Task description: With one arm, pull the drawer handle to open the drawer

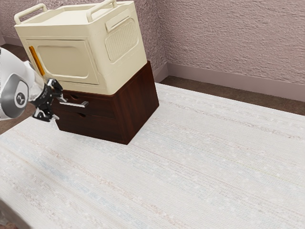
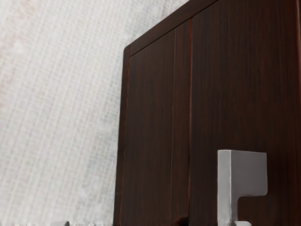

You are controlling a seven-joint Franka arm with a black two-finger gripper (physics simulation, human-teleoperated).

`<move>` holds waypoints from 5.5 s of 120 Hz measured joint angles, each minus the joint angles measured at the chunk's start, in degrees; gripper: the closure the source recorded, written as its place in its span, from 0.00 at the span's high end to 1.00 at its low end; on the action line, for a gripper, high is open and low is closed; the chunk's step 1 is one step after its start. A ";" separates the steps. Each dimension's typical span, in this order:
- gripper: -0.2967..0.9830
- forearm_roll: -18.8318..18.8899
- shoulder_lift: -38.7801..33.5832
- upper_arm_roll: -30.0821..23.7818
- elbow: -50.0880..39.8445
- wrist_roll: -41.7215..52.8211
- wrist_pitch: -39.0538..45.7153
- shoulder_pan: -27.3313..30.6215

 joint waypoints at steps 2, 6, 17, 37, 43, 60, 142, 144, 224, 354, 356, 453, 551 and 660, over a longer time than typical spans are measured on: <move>0.55 0.00 0.00 0.00 -0.01 -0.01 -0.06 -0.13; 0.55 0.00 0.00 -0.01 -0.03 -0.02 -0.16 -0.41; 0.53 0.00 -0.05 -0.01 -0.05 -0.05 -0.39 -1.27; 0.52 -0.01 -0.23 -0.05 0.01 -0.09 -0.63 -2.74; 0.52 -0.01 -0.37 -0.08 0.04 -0.11 -0.66 -3.06; 0.53 -0.03 -0.38 -0.17 0.10 -0.13 -0.67 -3.26; 0.53 -0.44 -0.27 -0.62 1.04 -0.23 -0.63 -3.21; 0.53 -0.44 -0.23 -0.62 1.12 -0.23 -0.62 -3.24; 0.26 -1.45 1.14 0.25 1.03 -0.37 -0.53 -3.95; 0.16 -0.25 -6.57 1.43 -6.31 -0.05 -4.32 -3.30; 0.16 -0.23 -6.64 1.41 -6.41 -0.06 -4.35 -3.27; 0.15 1.70 -13.24 1.95 -11.50 -0.24 -5.52 -3.08; 0.15 3.44 -20.57 2.80 -16.38 -0.43 -7.61 -3.10; 0.15 5.71 -27.09 3.53 -20.42 -0.39 -9.35 -2.08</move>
